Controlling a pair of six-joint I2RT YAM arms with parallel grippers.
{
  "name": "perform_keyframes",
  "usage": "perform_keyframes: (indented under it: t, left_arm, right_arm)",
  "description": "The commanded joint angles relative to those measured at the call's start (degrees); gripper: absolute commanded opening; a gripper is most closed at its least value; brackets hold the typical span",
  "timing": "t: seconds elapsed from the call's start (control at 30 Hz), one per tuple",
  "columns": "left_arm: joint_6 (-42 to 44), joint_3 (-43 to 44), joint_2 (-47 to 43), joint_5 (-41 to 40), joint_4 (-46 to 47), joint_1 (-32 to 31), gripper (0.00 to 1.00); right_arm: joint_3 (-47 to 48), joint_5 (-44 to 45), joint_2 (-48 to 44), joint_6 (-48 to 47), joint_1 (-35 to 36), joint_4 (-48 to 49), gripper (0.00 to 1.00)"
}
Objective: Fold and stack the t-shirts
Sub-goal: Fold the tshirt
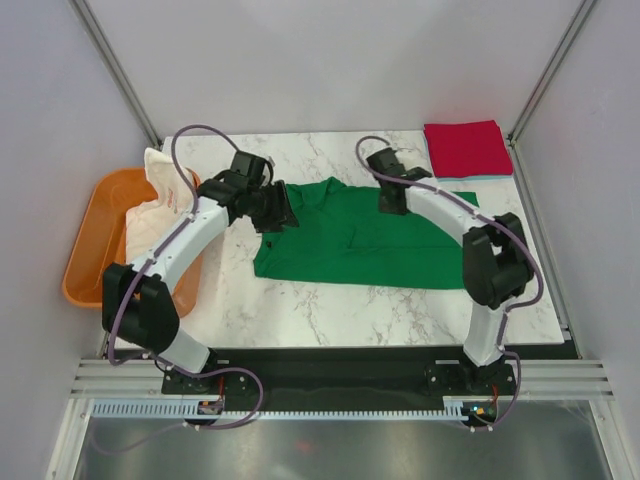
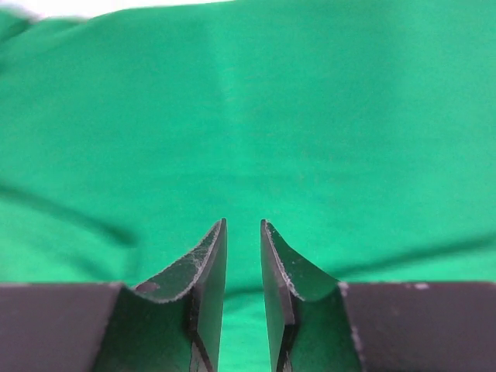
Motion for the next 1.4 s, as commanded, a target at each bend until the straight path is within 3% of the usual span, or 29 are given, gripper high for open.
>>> perform_keyframes:
  t: [0.0, 0.23, 0.5, 0.6, 0.93, 1.07, 1.13, 1.23, 1.37]
  left_arm:
    - [-0.1, -2.9, 2.2, -1.8, 1.9, -2.2, 0.54]
    - [-3.5, -9.4, 6.9, -6.9, 2.9, -2.5, 0.52]
    - [-6.8, -18.0, 7.4, -13.7, 5.0, -2.5, 0.52]
    - [-8.0, -20.4, 8.1, -16.4, 5.2, -2.4, 0.52]
    - [-11.5, -28.1, 7.1, -18.0, 5.1, -2.2, 0.52]
    - [-11.3, -30.8, -3.9, -12.8, 5.0, -2.2, 0.49]
    - [-10.5, -30.0, -8.8, -9.5, 4.9, -2.2, 0.5]
    - [-5.3, -21.0, -12.9, -4.5, 4.7, -2.2, 0.53]
    - [0.8, -7.7, -5.8, -3.4, 3.0, -1.8, 0.56]
  right_arm:
    - [-4.5, -1.0, -8.5, 7.9, -5.9, -10.0, 0.32]
    - [-18.3, -1.0, -16.2, 9.2, -19.7, -10.5, 0.31]
    - [-30.0, 2.3, -18.8, 13.4, -31.5, -9.7, 0.28]
    - [-34.0, -0.2, -17.7, 13.5, -35.5, -5.9, 0.28]
    - [-39.0, 0.2, -21.8, 14.5, -39.0, -5.9, 0.3]
    - [-38.5, -2.3, -26.3, 12.6, -39.0, -6.9, 0.3]
    - [-35.9, -3.5, -27.6, 10.4, -39.0, -7.8, 0.31]
    - [-30.6, -7.4, -29.2, 6.7, -38.9, -7.9, 0.33]
    - [-23.9, -13.3, -28.2, 1.0, -38.9, -5.6, 0.34]
